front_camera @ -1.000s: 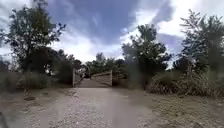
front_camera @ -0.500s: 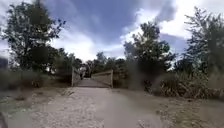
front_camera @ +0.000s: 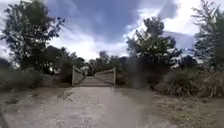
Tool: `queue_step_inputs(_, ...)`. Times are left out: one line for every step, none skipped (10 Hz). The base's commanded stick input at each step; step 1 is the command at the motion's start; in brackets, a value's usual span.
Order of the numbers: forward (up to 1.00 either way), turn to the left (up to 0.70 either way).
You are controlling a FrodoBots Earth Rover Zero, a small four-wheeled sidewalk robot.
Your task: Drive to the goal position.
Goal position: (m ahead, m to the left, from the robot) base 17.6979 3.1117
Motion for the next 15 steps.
queue_step_inputs(0.70, 0.14)
queue_step_inputs(0.70, 0.14)
queue_step_inputs(0.70, 0.14)
queue_step_inputs(0.70, 0.00)
queue_step_inputs(0.70, 0.00)
queue_step_inputs(0.70, 0.00)
queue_step_inputs(0.70, 0.00)
queue_step_inputs(0.70, 0.00)
queue_step_inputs(0.70, 0.00)
queue_step_inputs(0.70, 0.00)
queue_step_inputs(0.70, 0.00)
queue_step_inputs(0.70, 0.14)
queue_step_inputs(0.70, 0.14)
queue_step_inputs(0.70, 0.14)
queue_step_inputs(0.70, 0.14)
